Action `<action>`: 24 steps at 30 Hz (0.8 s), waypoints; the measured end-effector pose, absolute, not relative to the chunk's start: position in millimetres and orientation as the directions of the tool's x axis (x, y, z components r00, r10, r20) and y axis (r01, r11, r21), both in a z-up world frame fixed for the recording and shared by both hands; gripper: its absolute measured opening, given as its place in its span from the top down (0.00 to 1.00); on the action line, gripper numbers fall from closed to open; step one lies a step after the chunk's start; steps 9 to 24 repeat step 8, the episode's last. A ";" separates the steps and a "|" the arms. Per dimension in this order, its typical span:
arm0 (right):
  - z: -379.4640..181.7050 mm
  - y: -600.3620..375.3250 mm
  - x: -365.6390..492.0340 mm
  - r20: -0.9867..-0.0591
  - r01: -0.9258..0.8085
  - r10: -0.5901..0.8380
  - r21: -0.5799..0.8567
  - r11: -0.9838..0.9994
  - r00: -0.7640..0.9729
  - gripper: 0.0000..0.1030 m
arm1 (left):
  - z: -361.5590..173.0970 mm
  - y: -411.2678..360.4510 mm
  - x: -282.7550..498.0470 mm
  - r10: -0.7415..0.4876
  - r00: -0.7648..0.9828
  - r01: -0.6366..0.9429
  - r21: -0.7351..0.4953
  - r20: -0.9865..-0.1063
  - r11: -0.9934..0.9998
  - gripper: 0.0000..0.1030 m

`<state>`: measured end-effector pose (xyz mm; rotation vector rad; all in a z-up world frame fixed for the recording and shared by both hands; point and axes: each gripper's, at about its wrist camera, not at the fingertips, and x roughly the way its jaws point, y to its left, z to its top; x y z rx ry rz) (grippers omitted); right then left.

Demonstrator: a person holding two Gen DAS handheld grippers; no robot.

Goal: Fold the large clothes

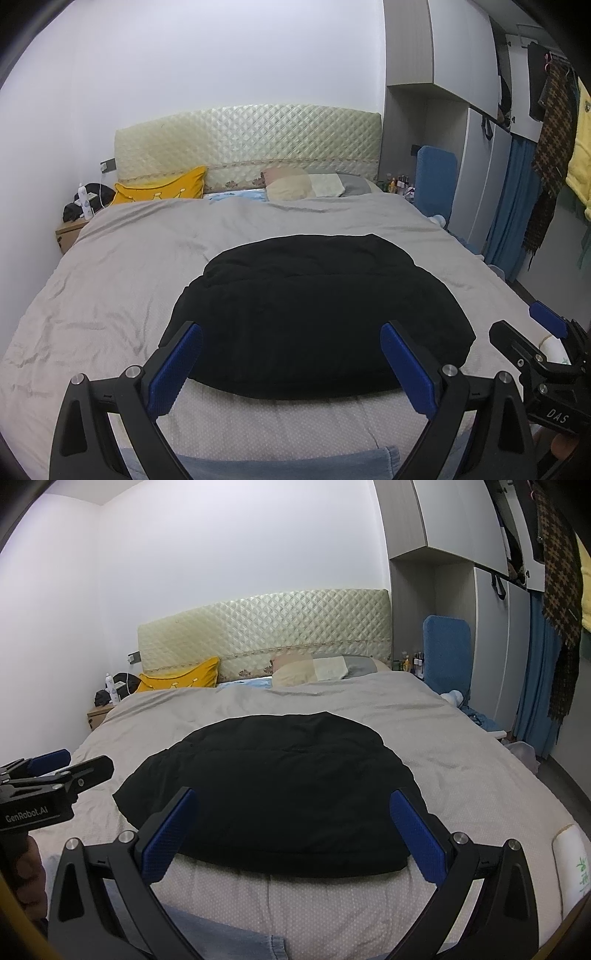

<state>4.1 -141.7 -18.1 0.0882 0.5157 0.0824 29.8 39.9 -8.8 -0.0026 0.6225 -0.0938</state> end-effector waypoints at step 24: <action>-18.4 -140.4 3.7 -0.489 -0.053 0.096 0.100 0.994 0.867 0.00 | -7.2 38.4 27.2 -0.096 0.811 0.092 -0.036 -0.578 0.995 0.05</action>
